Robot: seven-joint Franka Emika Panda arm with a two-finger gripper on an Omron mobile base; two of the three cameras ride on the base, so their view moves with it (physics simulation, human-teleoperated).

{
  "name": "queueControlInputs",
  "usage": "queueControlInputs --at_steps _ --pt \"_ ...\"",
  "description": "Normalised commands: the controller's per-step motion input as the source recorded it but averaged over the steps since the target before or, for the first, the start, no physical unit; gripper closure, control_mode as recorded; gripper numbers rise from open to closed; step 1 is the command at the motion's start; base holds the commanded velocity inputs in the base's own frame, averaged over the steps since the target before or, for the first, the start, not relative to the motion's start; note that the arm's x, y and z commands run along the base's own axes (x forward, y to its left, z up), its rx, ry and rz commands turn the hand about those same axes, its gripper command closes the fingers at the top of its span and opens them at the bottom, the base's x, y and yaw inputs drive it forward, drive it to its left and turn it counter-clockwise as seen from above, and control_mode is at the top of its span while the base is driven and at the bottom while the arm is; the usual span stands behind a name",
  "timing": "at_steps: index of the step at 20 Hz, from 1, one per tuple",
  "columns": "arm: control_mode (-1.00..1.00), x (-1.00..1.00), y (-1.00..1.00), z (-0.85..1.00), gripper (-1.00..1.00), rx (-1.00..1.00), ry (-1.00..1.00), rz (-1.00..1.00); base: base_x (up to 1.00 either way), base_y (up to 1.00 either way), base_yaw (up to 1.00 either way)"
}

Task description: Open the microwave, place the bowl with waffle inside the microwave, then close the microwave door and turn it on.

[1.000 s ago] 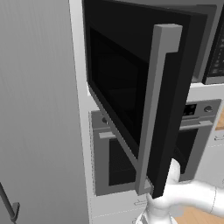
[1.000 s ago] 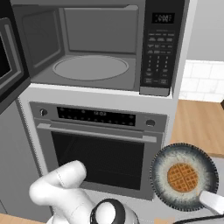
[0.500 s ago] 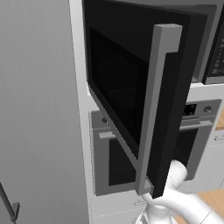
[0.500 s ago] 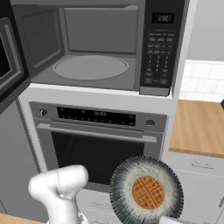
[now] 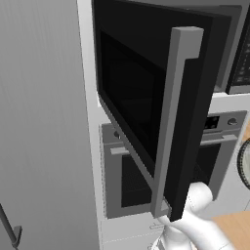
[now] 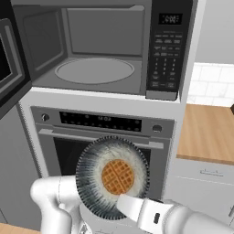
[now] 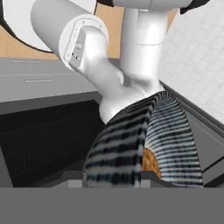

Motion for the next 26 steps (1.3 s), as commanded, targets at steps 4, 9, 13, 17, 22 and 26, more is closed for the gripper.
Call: queueControlInputs --at_steps 4,9,13,17,22,26 --pt "-1.00 0.00 0.82 0.64 1.00 0.00 -0.02 -0.03 0.00 0.00 0.00" --pt "-1.00 0.00 0.80 0.60 1.00 0.00 -0.03 -0.03 0.00 0.00 0.00" --pt "-1.00 0.00 0.84 0.48 1.00 0.00 -0.02 -0.10 0.00 0.00 0.00" --pt "-1.00 0.00 0.84 0.56 1.00 0.00 0.00 -0.12 0.00 0.00 0.00" --pt "-1.00 0.02 0.68 0.65 1.00 0.00 0.02 -0.15 0.00 0.00 0.00" --pt "-1.00 0.04 0.36 0.76 1.00 0.00 0.09 -0.16 0.00 0.00 0.00"
